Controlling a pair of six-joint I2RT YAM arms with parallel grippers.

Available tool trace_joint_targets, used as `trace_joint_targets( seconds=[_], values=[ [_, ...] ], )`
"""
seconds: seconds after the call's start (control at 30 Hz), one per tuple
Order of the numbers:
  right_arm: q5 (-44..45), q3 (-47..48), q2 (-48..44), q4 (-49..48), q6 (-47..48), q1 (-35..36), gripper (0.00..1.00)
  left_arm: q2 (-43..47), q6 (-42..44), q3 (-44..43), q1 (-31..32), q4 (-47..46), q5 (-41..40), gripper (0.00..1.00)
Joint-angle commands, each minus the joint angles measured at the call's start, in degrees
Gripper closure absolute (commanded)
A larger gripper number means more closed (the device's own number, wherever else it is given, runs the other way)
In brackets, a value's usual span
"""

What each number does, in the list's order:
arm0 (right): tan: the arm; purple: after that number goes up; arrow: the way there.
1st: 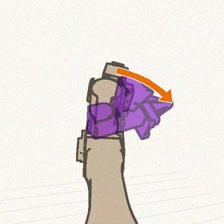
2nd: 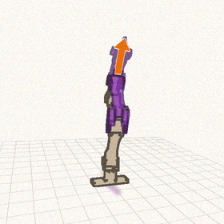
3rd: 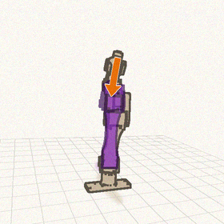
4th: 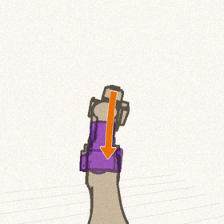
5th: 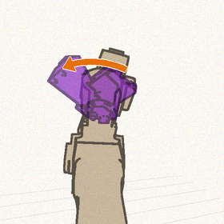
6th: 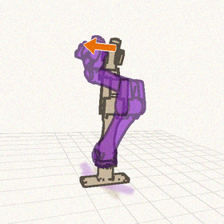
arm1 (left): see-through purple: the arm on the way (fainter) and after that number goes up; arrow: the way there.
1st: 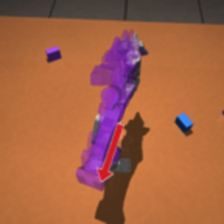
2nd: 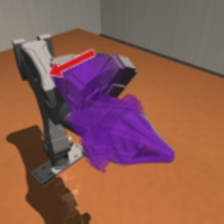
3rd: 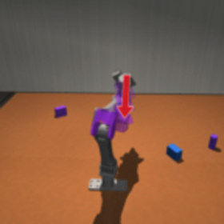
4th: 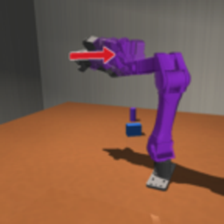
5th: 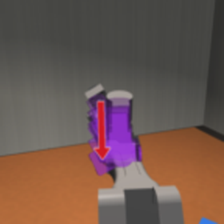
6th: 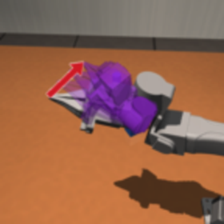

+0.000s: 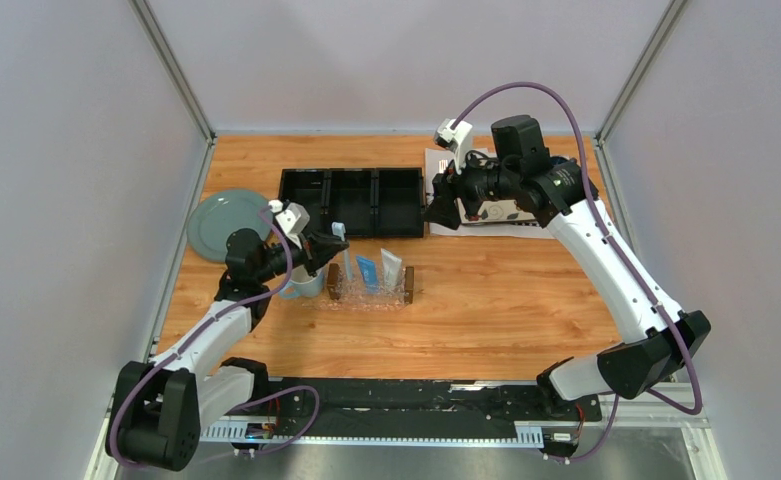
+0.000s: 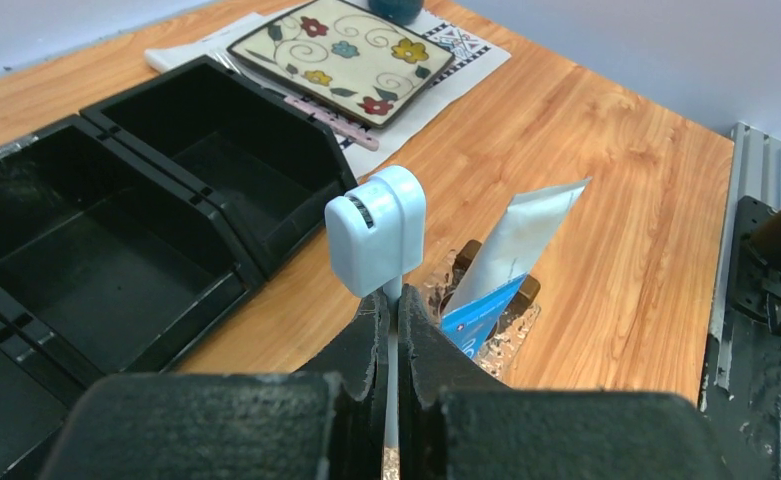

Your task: Prepare toiletry sets of a toothbrush and toothpaste on the tray

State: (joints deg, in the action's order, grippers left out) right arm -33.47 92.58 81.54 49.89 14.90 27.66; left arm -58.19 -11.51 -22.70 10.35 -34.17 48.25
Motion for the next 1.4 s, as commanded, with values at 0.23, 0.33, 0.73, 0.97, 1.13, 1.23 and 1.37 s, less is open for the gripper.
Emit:
trace_joint_targets(
  seconds=[0.23,0.33,0.73,0.97,1.13,1.23,1.37],
  values=[
    [-0.36,-0.03,-0.5,-2.34,0.92,-0.33,0.32,-3.24,1.49,1.69,-0.24,-7.22,2.37,1.0],
    [-0.36,-0.11,-0.24,-2.34,1.01,-0.24,0.32,-4.21,1.23,2.48,-0.24,-9.85,2.9,1.0],
    [-1.07,0.41,0.9,-2.34,1.01,-0.24,0.32,-8.25,1.93,5.03,-0.24,-16.62,2.99,1.0],
    [-1.15,0.5,1.17,-2.25,1.01,-0.24,0.32,-10.62,2.45,5.82,-0.24,-19.79,3.25,1.0],
    [-1.33,0.68,1.43,-2.16,1.01,-0.24,0.32,-11.59,2.54,6.44,-0.24,-22.16,2.99,1.0],
    [-1.51,0.76,1.61,-2.08,1.01,-0.24,0.32,-11.85,2.81,6.61,-0.24,-22.52,3.08,1.0],
    [-1.6,0.68,1.7,-2.08,1.01,-0.24,0.32,-12.03,2.98,6.79,-0.24,-22.6,3.43,1.0]
  ],
)
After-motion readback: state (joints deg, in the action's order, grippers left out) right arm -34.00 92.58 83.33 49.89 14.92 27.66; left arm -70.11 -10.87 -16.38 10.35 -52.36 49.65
